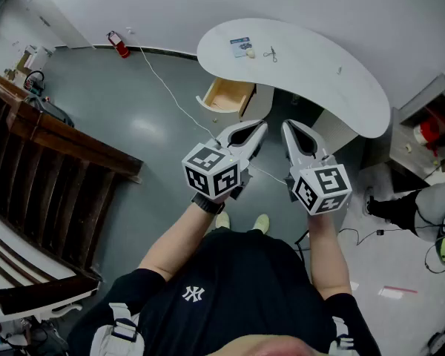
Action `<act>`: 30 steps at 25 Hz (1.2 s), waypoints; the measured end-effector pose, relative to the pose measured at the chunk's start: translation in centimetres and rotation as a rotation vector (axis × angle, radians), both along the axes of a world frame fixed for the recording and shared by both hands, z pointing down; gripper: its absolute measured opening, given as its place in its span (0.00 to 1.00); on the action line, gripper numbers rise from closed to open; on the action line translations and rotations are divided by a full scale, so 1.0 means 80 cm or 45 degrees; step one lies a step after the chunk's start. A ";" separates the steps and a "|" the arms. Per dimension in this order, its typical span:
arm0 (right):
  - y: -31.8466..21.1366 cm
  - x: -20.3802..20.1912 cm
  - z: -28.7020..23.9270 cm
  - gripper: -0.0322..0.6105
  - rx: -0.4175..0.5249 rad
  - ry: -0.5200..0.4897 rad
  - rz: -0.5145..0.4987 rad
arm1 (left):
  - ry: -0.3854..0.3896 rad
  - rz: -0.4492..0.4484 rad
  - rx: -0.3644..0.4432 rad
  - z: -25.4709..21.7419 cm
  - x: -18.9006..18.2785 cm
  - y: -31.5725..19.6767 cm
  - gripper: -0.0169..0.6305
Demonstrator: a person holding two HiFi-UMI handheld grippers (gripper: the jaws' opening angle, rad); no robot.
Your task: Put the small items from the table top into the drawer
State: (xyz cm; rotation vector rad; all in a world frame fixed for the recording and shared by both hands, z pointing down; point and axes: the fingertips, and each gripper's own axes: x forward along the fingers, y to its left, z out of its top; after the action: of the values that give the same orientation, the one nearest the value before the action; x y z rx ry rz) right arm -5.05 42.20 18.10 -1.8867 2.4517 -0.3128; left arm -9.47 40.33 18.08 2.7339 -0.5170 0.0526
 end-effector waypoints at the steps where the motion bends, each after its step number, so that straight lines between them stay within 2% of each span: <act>1: 0.001 0.002 0.001 0.08 -0.002 0.000 0.001 | 0.000 -0.001 -0.002 0.001 0.002 0.001 0.04; 16: 0.006 0.016 0.000 0.09 0.014 -0.033 -0.027 | -0.018 -0.004 -0.018 0.007 0.023 0.007 0.04; 30: 0.010 0.040 0.008 0.09 0.026 -0.059 -0.031 | -0.020 -0.085 -0.007 0.015 0.030 0.001 0.04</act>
State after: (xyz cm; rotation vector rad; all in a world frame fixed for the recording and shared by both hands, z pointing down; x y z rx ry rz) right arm -1.82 42.98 18.77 -1.8221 2.4403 -0.3277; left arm -7.07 40.41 19.26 2.7103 -0.6110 0.0582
